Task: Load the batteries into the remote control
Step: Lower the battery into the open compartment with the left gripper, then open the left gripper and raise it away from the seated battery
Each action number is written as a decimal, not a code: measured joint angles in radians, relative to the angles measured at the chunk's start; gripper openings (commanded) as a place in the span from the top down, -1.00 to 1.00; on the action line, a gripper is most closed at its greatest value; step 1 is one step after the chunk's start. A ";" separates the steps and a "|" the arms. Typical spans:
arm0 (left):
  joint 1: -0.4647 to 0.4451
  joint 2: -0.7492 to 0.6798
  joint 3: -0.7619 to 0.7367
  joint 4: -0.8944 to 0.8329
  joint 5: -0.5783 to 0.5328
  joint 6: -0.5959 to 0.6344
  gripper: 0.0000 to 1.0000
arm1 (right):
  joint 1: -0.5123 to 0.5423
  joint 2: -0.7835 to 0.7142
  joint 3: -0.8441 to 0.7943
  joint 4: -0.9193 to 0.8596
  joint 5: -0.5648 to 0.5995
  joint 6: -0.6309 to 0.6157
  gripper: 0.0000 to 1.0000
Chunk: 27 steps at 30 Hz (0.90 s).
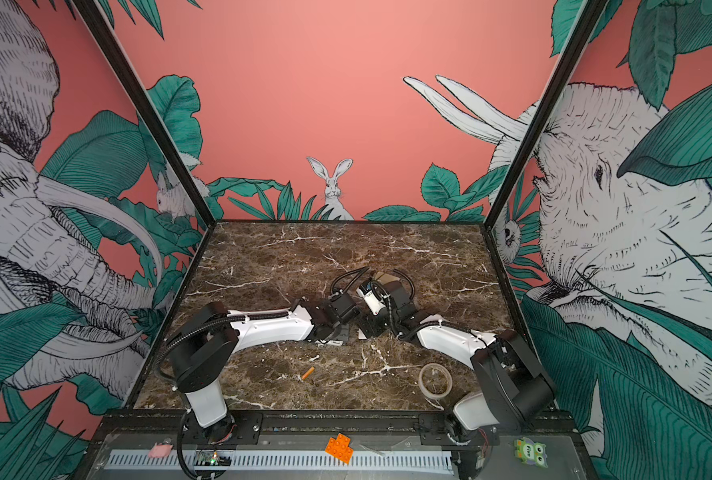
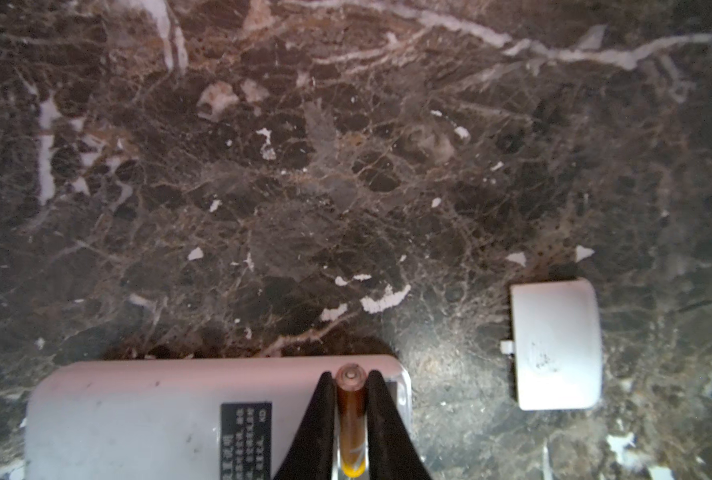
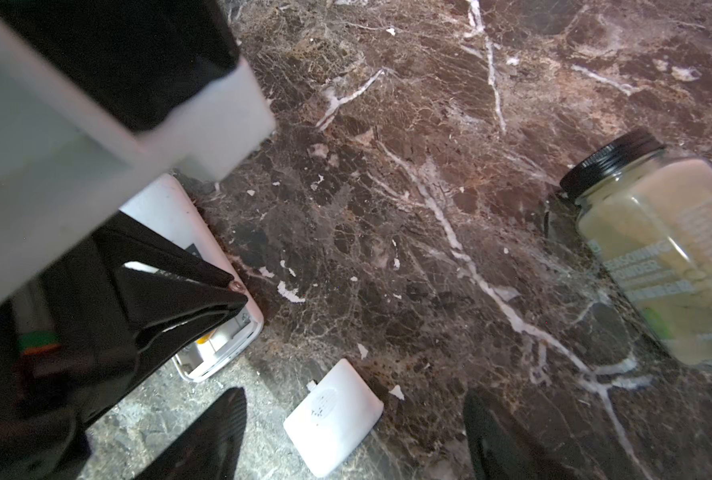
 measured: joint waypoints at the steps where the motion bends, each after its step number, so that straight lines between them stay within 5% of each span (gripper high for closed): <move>1: 0.000 0.000 0.000 0.000 0.000 0.000 0.60 | 0.000 0.000 0.000 0.000 0.000 0.000 -0.62; 27: 0.000 -0.039 0.000 -0.018 -0.006 0.006 0.45 | -0.001 0.000 0.000 0.000 0.000 0.000 -0.62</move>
